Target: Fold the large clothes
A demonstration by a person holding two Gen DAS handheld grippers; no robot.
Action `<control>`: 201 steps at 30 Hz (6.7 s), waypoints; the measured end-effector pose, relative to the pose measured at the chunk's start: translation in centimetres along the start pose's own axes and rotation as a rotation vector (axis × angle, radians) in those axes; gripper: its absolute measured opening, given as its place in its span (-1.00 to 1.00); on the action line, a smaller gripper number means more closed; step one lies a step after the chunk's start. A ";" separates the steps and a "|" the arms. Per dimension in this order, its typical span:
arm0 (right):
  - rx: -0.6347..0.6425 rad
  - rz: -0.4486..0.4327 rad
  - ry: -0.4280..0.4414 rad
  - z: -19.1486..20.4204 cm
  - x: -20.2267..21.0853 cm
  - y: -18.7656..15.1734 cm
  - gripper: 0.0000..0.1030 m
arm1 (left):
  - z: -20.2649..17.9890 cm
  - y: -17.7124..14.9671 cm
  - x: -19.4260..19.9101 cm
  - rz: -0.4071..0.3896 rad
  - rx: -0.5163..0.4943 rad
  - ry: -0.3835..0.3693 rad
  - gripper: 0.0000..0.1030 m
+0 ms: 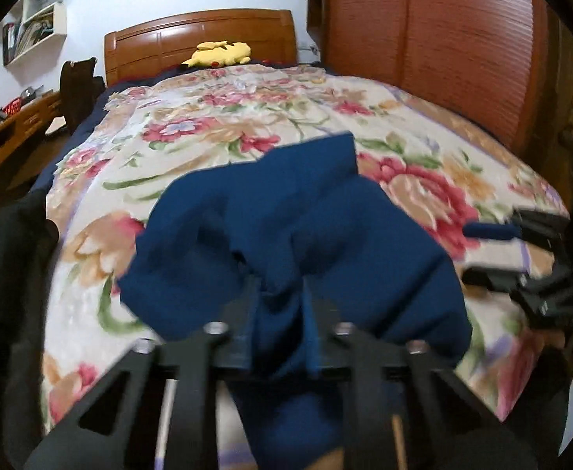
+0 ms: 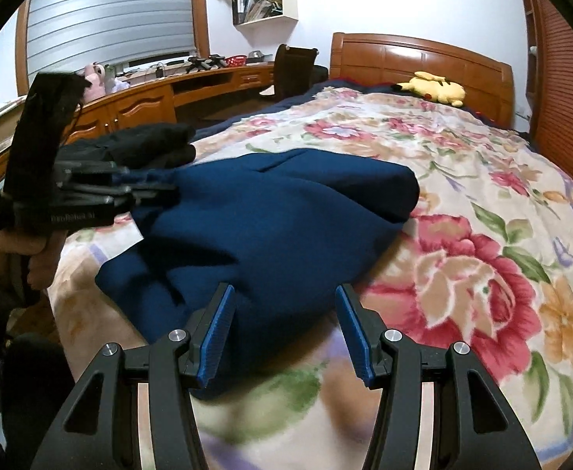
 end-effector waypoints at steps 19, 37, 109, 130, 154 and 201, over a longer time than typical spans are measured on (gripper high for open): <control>-0.010 0.034 0.089 1.9 -3.0 -1.2 0.07 | 0.3 -5.8 4.8 -0.046 0.111 0.038 -0.73; -0.022 -0.020 0.087 1.7 -2.8 -2.2 0.07 | 6.6 0.9 -3.5 0.132 0.155 0.054 0.28; -0.121 0.102 0.054 -6.8 -18.7 13.0 -0.74 | 2.8 -8.2 4.7 -0.105 0.217 -0.003 -0.88; 0.110 -0.208 0.010 9.8 -12.8 28.4 -0.79 | 24.6 -1.2 23.1 -0.396 0.249 0.345 -0.90; 0.200 -0.084 0.139 23.4 -24.0 22.8 0.02 | 33.0 -13.7 24.9 -0.254 0.409 0.573 -0.07; -0.033 -0.086 -0.130 5.1 0.4 2.3 0.57 | 3.0 -0.9 5.1 -0.180 0.158 0.185 0.84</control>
Point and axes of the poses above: each gripper's, at about its wrist camera, not at the fingertips, and x roughly against the way its jaws point, z to its left, y to its top, the point moved 6 cm from there along -x, roughly the way its jaws point
